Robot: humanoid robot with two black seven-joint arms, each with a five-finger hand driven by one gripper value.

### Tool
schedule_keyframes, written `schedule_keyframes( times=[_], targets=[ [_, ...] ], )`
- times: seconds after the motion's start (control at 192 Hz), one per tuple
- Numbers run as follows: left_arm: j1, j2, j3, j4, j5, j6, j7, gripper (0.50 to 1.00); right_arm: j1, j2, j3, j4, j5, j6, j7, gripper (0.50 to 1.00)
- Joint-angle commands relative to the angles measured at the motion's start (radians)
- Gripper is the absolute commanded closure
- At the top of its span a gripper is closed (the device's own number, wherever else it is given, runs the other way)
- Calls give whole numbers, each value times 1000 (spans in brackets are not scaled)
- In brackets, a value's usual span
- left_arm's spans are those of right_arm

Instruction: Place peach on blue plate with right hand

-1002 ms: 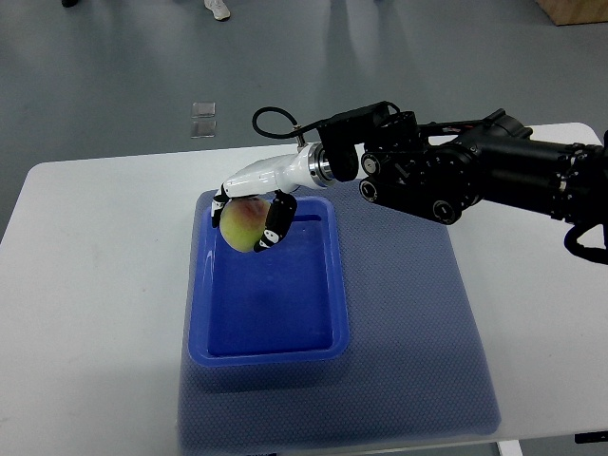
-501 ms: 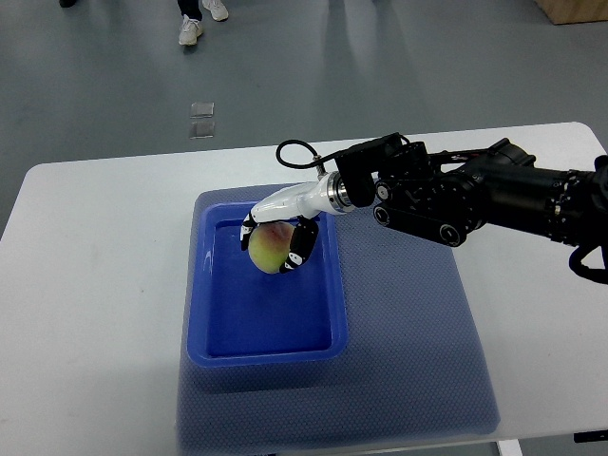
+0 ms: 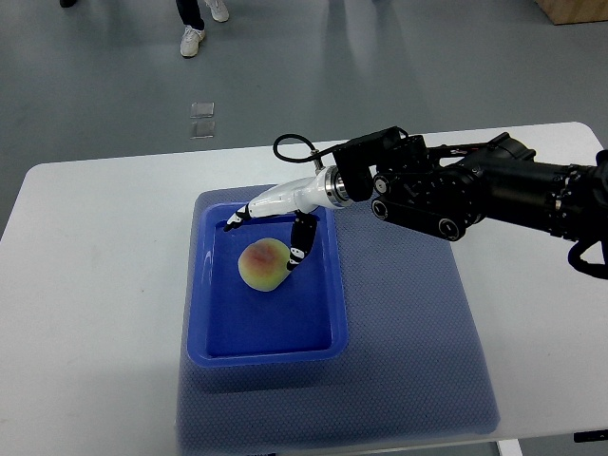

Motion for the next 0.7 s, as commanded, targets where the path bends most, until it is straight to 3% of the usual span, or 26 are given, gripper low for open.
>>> schedule_keyframes(
  times=[0.0,0.151,0.303,0.538,0.694],
  targets=[
    [0,0,0,0,0,0,0,500,18,0,37,2,63,-5,0,572],
    [0,0,0,0,0,0,1,500,27,-31,88,2,146,0,-1,572],
    [0,0,0,0,0,0,0,500,12,-130,189,2,300,0,-9,574],
    [0,0,-2,0,0,0,0,500,-106,-239,338,2,474,-15,-13,576],
    [0,0,-2,0,0,0,0,500,-253,-302,501,-3,566,-112,-23,576]
  ],
)
